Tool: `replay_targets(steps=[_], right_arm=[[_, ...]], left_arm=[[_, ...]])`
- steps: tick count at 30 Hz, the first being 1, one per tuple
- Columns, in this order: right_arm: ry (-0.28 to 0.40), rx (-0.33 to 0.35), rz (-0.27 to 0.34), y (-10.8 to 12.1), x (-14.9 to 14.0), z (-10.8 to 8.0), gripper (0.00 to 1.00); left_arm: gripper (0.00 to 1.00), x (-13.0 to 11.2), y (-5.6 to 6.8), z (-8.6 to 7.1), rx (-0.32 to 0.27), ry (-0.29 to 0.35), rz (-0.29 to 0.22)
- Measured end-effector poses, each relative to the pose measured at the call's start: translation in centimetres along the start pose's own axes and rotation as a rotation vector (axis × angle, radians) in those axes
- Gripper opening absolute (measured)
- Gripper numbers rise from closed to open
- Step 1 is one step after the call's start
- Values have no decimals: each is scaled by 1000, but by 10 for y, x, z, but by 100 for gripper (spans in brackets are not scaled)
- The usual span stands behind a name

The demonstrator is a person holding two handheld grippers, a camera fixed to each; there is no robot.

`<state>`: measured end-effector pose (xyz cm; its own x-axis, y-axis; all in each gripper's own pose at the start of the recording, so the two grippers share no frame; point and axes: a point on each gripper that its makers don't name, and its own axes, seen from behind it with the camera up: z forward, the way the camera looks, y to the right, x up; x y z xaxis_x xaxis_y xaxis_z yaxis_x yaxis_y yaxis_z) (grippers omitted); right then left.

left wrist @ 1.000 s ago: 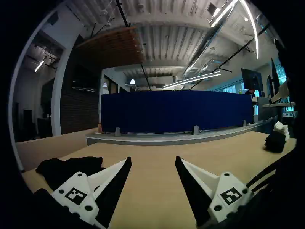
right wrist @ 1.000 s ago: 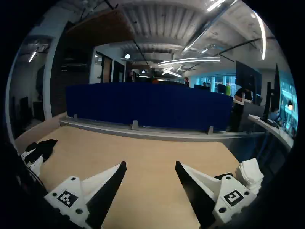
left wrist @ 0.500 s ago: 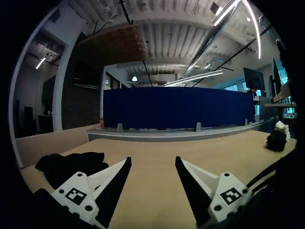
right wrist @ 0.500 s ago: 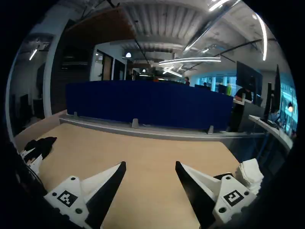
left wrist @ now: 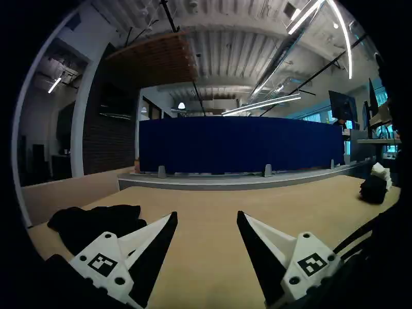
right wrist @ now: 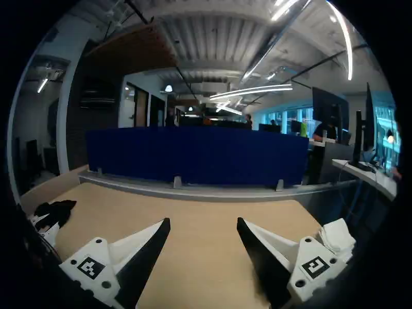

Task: Fold towel

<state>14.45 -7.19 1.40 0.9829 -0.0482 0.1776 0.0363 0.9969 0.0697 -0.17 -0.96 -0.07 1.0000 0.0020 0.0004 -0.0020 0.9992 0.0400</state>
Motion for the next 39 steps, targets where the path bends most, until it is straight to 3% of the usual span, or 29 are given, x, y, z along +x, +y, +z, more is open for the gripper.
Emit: replay_targets(steps=[8, 17, 25, 32, 39], right_arm=[[78, -40, 40, 34, 1, -9, 100], [112, -67, 62, 68, -41, -13, 100], [121, -54, 56, 73, -88, -5, 100], [144, -54, 115, 78, -120, 2, 100], [167, -65, 168, 85, -131, 4, 100]], left_arm=[[85, 0, 0, 0, 0, 0, 0], [85, -1, 0, 1, 0, 0, 0], [85, 0, 0, 1, 0, 0, 0], [85, 0, 1, 1, 0, 0, 0], [85, 0, 1, 1, 0, 0, 0]])
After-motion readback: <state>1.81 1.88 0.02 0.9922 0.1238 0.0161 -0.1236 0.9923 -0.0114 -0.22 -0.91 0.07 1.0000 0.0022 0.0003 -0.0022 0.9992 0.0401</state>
